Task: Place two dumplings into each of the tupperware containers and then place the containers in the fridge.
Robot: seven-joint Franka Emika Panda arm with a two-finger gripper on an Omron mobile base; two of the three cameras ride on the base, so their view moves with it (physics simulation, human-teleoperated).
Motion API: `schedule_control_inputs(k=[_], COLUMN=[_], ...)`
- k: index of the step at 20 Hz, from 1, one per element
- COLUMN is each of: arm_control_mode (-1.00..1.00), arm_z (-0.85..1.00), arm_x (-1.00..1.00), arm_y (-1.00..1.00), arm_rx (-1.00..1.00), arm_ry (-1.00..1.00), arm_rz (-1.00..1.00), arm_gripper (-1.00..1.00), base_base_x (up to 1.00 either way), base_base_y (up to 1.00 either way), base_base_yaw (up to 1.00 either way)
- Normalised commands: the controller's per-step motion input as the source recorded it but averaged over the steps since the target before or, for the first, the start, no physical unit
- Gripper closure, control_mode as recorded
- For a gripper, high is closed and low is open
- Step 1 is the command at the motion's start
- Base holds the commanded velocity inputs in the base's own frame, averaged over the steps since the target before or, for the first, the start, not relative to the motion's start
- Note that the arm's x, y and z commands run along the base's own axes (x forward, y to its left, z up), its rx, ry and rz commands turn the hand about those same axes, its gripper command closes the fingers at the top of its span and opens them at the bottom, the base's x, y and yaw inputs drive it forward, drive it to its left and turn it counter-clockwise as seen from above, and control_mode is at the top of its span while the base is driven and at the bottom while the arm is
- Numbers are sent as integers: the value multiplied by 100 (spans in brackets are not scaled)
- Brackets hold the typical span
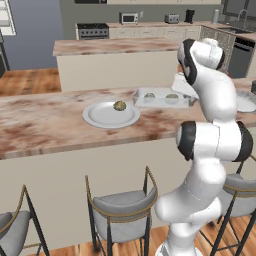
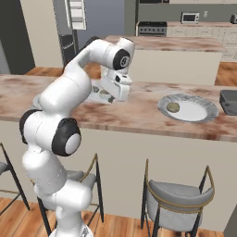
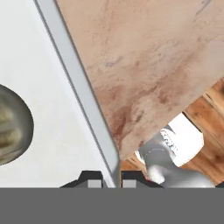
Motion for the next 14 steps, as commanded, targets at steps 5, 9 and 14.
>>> schedule_control_inputs(k=[5,9,14], arm_control_mode=[-100,-100,-100], arm_z=[32,38,43], arm_x=[-100,-97,-93], arm_y=[18,50,52], arm_rx=[-1,-1,-4], arm_ry=[0,0,0], arm_rz=[-32,-27,-30], arm_gripper=[100,100,100], base_base_x=[0,0,0], base_base_y=[0,0,0], base_base_yaw=[0,0,0])
